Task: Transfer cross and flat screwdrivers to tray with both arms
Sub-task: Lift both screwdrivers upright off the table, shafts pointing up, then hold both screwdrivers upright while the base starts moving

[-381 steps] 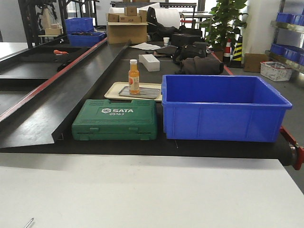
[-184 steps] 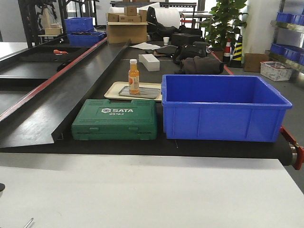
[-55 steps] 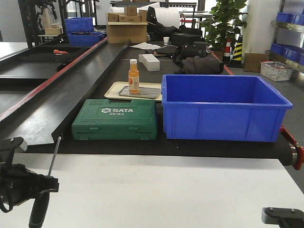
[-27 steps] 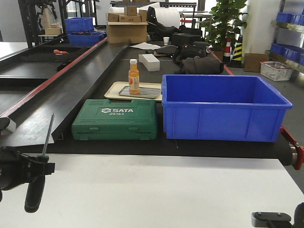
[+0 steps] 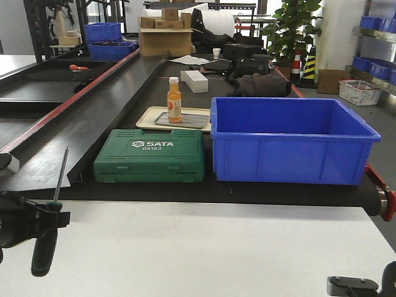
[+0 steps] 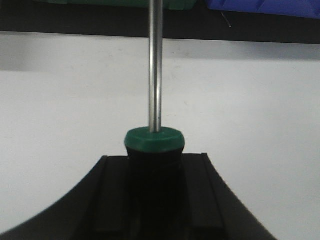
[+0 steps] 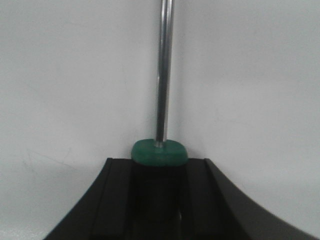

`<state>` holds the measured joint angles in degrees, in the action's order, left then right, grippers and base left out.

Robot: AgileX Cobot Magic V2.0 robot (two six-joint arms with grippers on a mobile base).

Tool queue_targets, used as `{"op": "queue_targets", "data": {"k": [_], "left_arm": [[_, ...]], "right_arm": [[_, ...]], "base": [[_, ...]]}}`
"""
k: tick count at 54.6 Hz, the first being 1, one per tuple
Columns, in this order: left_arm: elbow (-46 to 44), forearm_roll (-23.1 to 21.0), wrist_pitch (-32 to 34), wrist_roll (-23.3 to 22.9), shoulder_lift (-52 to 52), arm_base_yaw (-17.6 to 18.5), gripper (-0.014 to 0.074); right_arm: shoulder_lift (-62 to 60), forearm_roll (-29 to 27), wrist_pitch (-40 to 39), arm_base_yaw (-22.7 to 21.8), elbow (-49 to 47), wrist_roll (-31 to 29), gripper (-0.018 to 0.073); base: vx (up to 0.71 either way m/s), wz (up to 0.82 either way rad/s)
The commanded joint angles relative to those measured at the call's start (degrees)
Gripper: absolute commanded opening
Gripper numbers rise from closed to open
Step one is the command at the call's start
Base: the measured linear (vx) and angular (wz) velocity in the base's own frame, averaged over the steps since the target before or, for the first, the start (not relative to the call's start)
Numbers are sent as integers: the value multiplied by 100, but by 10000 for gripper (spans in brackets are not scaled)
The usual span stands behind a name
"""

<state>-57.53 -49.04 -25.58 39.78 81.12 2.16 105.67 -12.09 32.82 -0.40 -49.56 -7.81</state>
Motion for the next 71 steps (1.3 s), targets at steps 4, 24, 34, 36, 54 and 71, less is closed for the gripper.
{"op": "queue_targets", "data": {"k": [4,24,34,36,54,71], "left_arm": [[-167,-233,360,4,-219,31,0],[-174,-238,538,449,-505,52,0],[-174,-232,560,449,-951,78,0],[-174,-232,533,449,-1034,78,0],[-174,-632,569,449,-1760,78,0],[-246,-960,449,497,-1800,78,0]], "right_arm": [[-320,-93,485,-25,-308,-137,-13],[-1914,-967,119,363,-1464,-1287,-8],[-2660,-793,-1015,1178,-1536,-1238,-8],[-2813,-792,-1216,1286,-1536,-1140,-8],[-3893,-348,-1730,1346,-1536,-901,-8],[-4112,-148,-1729,1340,-1536,-379,-8]], "base": [[0,0],[0,0],[0,0],[0,0],[0,0],[0,0]]}}
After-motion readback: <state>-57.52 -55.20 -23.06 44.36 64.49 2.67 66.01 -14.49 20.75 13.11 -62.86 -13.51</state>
